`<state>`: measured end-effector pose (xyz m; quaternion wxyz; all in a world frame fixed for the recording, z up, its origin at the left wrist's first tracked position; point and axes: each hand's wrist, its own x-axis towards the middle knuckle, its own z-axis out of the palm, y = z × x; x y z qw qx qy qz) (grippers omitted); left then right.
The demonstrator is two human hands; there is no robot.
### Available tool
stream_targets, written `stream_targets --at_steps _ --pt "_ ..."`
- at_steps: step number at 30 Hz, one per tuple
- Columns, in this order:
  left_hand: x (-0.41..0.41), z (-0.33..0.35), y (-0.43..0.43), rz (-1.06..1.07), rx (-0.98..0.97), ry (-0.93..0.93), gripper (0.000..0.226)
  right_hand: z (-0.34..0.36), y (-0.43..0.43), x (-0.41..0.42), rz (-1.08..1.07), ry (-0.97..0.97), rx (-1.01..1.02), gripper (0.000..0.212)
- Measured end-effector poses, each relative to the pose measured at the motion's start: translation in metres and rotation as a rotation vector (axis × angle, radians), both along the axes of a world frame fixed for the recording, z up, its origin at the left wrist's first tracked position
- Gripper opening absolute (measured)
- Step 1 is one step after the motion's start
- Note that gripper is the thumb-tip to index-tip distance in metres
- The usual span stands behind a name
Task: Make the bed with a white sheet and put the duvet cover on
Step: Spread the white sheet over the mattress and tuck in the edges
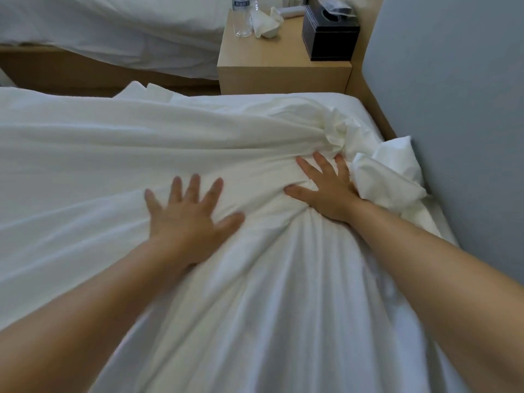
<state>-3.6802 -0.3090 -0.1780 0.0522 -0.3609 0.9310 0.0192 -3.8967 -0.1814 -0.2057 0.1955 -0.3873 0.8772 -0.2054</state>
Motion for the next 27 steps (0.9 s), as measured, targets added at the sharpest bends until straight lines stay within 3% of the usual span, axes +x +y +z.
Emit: stream_targets --at_steps 2,5,8,10,12,14,17,19,22,24,26,27 --pt "0.002 -0.018 -0.027 0.154 0.102 -0.044 0.100 -0.003 -0.005 -0.004 0.009 0.045 -0.061 0.077" --pt "-0.012 -0.038 -0.036 0.108 0.059 0.070 0.105 0.001 -0.012 -0.012 -0.013 0.094 -0.101 0.069" --pt "-0.015 -0.049 -0.045 0.088 0.012 0.127 0.105 0.012 -0.018 -0.009 -0.085 0.454 -0.077 0.059" --pt "-0.015 -0.054 -0.045 0.077 0.000 0.154 0.101 0.035 -0.043 0.001 -0.159 0.650 -0.333 0.059" --pt "-0.014 -0.056 -0.043 0.082 -0.002 0.183 0.097 0.060 -0.092 0.004 -0.169 0.683 -0.582 0.061" --pt "-0.014 -0.059 -0.044 0.090 -0.002 0.215 0.095 0.077 -0.142 0.003 -0.151 0.546 -0.445 0.079" --pt "-0.013 -0.062 -0.047 0.091 -0.015 0.252 0.093 0.064 -0.175 0.003 -0.080 0.209 0.046 0.100" --pt "-0.015 -0.063 -0.048 0.089 -0.015 0.251 0.092 0.045 -0.175 0.014 -0.013 0.219 0.184 0.082" --pt "-0.013 -0.062 -0.051 0.088 -0.021 0.297 0.092 0.046 -0.169 0.018 0.098 0.274 0.026 0.041" --pt "-0.012 -0.061 -0.051 0.078 -0.017 0.318 0.093 0.066 -0.145 -0.024 -0.170 0.223 -0.190 0.031" --pt "-0.012 -0.060 -0.049 0.058 -0.026 0.327 0.093 0.081 -0.101 -0.084 -0.609 0.133 -0.358 0.039" --pt "-0.012 -0.060 -0.050 0.040 -0.037 0.326 0.092 0.080 -0.077 -0.102 -0.802 0.084 -0.335 0.044"
